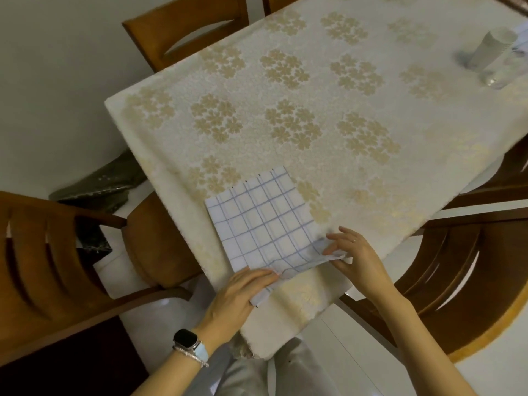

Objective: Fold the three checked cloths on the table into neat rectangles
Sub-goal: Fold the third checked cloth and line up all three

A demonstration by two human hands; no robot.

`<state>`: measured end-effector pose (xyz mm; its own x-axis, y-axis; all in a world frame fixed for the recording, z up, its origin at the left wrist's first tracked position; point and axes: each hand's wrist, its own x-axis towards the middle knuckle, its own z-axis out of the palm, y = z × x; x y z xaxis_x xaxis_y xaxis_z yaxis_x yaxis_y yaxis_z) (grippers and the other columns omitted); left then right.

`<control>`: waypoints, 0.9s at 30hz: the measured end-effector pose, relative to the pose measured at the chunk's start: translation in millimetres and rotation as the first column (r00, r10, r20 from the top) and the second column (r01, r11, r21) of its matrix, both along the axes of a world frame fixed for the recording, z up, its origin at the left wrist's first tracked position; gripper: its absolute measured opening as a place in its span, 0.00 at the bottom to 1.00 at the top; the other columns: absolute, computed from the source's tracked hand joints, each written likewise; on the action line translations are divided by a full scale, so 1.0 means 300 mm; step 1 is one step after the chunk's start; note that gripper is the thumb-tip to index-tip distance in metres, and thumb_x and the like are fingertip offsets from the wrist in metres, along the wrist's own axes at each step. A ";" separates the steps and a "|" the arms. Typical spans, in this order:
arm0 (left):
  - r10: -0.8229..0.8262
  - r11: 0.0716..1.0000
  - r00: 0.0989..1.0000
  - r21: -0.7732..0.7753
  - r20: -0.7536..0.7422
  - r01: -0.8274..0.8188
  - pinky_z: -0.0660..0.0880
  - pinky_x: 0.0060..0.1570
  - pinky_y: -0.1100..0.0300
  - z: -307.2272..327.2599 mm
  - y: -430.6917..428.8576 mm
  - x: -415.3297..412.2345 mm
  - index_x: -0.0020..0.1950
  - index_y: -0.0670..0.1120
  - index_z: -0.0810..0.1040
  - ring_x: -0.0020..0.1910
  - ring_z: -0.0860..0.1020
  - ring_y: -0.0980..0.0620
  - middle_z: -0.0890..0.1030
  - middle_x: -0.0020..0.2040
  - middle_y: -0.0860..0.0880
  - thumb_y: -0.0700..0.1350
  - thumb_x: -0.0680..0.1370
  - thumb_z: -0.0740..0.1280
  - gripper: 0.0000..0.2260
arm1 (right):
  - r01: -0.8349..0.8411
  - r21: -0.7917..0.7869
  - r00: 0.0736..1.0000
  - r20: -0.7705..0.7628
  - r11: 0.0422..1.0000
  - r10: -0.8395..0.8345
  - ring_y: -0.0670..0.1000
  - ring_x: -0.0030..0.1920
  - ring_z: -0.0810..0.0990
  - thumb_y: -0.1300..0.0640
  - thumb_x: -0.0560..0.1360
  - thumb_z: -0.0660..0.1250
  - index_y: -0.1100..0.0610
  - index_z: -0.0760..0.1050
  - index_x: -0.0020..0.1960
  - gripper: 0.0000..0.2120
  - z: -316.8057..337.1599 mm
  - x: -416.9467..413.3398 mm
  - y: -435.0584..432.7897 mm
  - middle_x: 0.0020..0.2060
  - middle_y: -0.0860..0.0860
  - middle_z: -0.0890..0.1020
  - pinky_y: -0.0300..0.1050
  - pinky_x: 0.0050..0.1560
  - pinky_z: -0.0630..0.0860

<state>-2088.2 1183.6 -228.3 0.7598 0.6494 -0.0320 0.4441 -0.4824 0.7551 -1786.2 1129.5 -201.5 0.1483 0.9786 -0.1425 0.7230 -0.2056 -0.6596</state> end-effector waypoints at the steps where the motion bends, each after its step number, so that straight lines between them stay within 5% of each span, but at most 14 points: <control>1: 0.000 1.000 1.000 -0.003 -0.002 0.000 0.57 0.74 0.62 -0.001 0.000 -0.017 0.74 0.59 0.66 0.69 0.69 0.59 0.73 0.69 0.58 0.34 0.76 0.58 0.30 | -0.004 -0.022 0.999 -0.043 1.000 0.003 0.50 0.70 0.70 0.59 0.73 0.74 0.45 0.78 0.46 0.10 0.004 -0.006 0.001 0.59 0.46 0.81 0.44 0.64 0.71; 4: 0.004 1.000 1.000 -0.006 -0.006 -0.004 0.64 0.70 0.64 0.001 0.003 -0.061 0.74 0.59 0.66 0.68 0.70 0.59 0.73 0.69 0.56 0.42 0.81 0.62 0.24 | 0.016 -0.087 0.985 -0.167 0.996 -0.030 0.42 0.60 0.76 0.59 0.75 0.71 0.42 0.77 0.45 0.11 0.034 -0.024 0.000 0.52 0.37 0.80 0.27 0.53 0.68; 10: 0.018 0.993 0.988 0.117 -0.150 0.000 0.66 0.72 0.56 -0.046 0.036 -0.105 0.75 0.54 0.66 0.73 0.65 0.57 0.71 0.72 0.54 0.49 0.74 0.73 0.31 | -0.057 -0.097 0.967 -0.252 0.994 0.031 0.44 0.49 0.81 0.62 0.78 0.68 0.46 0.77 0.48 0.10 0.060 -0.037 0.008 0.47 0.41 0.82 0.38 0.49 0.74; 17: 0.173 0.960 0.976 0.243 -0.131 -0.137 0.69 0.65 0.52 -0.060 0.099 -0.088 0.64 0.50 0.79 0.65 0.74 0.50 0.80 0.63 0.50 0.31 0.68 0.71 0.26 | -0.043 -0.045 0.954 -0.298 0.998 0.027 0.46 0.47 0.81 0.62 0.77 0.68 0.50 0.78 0.49 0.07 0.092 -0.036 0.057 0.45 0.42 0.82 0.34 0.47 0.74; 19: 0.247 0.954 0.965 0.201 -0.093 -0.225 0.69 0.61 0.56 -0.051 0.108 -0.080 0.60 0.50 0.82 0.60 0.75 0.53 0.82 0.59 0.52 0.34 0.70 0.71 0.20 | -0.015 -0.011 0.951 -0.310 1.000 0.011 0.44 0.47 0.81 0.61 0.78 0.68 0.51 0.78 0.49 0.05 0.105 -0.041 0.089 0.45 0.42 0.82 0.32 0.48 0.73; 21: 0.346 0.937 0.935 0.069 -0.075 -0.341 0.73 0.57 0.55 -0.050 0.108 -0.073 0.56 0.48 0.83 0.55 0.78 0.53 0.83 0.55 0.52 0.48 0.76 0.68 0.11 | 0.022 0.025 0.949 -0.314 0.999 -0.013 0.44 0.47 0.81 0.61 0.77 0.68 0.52 0.78 0.48 0.05 0.110 -0.045 0.134 0.46 0.41 0.81 0.30 0.48 0.72; 23: 0.451 0.885 0.888 -0.084 -0.094 -0.458 0.77 0.52 0.51 -0.044 0.109 -0.063 0.52 0.43 0.83 0.51 0.79 0.51 0.84 0.50 0.49 0.65 0.77 0.60 0.26 | 0.048 0.053 0.945 -0.325 0.997 -0.029 0.44 0.45 0.81 0.64 0.77 0.68 0.52 0.78 0.47 0.07 0.104 -0.050 0.191 0.44 0.41 0.81 0.31 0.46 0.73; 25: 0.532 0.821 0.844 -0.198 -0.073 -0.535 0.79 0.49 0.53 -0.036 0.113 -0.052 0.51 0.43 0.83 0.49 0.80 0.53 0.84 0.47 0.51 0.64 0.78 0.60 0.26 | 0.078 0.070 0.937 -0.345 0.994 -0.049 0.43 0.40 0.80 0.63 0.78 0.68 0.51 0.78 0.45 0.08 0.096 -0.060 0.261 0.40 0.40 0.81 0.31 0.41 0.73; 27: 0.613 0.749 0.789 -0.285 -0.042 -0.598 0.79 0.47 0.62 -0.021 0.129 -0.029 0.50 0.45 0.83 0.47 0.81 0.59 0.84 0.46 0.55 0.54 0.78 0.66 0.14 | 0.124 0.059 0.932 -0.349 0.991 -0.096 0.41 0.39 0.80 0.60 0.77 0.69 0.50 0.79 0.49 0.05 0.078 -0.073 0.338 0.37 0.38 0.81 0.30 0.39 0.73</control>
<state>-2097.0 1222.4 -234.7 0.2157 0.9446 -0.2474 0.5307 0.0992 0.8417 -1808.0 1230.9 -178.1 0.2108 0.9692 -0.1273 0.4239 -0.2080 -0.8815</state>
